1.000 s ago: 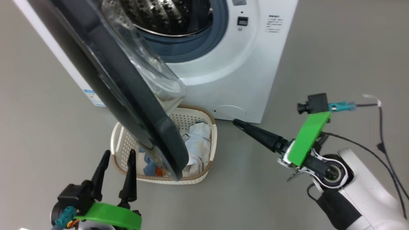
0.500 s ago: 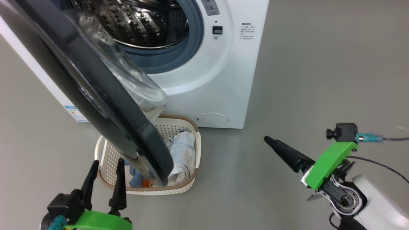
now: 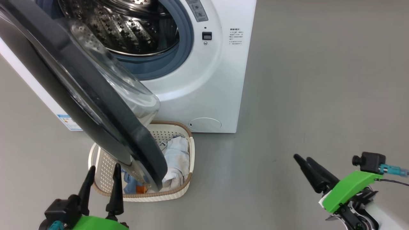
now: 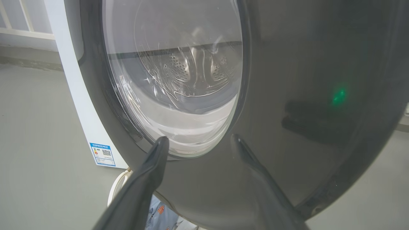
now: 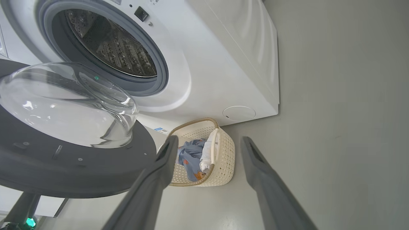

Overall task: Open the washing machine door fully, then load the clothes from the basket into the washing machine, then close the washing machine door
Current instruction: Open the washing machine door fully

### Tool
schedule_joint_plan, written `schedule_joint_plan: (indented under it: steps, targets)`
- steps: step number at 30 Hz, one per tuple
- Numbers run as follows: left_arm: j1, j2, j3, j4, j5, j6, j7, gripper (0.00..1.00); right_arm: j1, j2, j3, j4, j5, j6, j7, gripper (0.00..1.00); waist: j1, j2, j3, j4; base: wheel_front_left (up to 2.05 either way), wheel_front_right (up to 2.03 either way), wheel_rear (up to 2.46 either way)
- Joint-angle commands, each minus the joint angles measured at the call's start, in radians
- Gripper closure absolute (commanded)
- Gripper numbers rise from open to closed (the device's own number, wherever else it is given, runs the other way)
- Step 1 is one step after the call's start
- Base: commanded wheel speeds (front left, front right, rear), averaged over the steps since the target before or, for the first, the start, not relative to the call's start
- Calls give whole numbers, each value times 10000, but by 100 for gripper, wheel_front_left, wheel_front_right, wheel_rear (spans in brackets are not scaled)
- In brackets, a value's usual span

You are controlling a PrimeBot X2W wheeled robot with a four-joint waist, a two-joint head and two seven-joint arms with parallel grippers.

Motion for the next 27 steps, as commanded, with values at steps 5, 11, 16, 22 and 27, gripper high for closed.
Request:
schedule_joint_plan:
  steps: [5,11,16,22,27]
  targets:
    - [21,164,360,-215,121,-26,-65,0,189,-400,373,237,-218,19,-848,0,0,0,-51,-52,0,0,0]
    - [88,164,386,-210,107,-26,-65,0,178,-511,631,898,-924,19,-1462,0,0,0,-143,-79,0,0,0]
    - [130,164,465,-224,101,-26,-65,0,196,-343,-242,1136,-2148,19,-1536,0,0,0,-142,-119,0,0,0]
    - [106,164,504,-228,103,-26,-65,0,864,273,-2439,587,-4919,19,-1540,0,0,0,-99,-134,0,0,0]
    - [58,164,563,-205,113,-26,-65,0,1633,1064,-4350,-220,-6918,19,-1541,0,0,0,-84,-120,0,0,0]
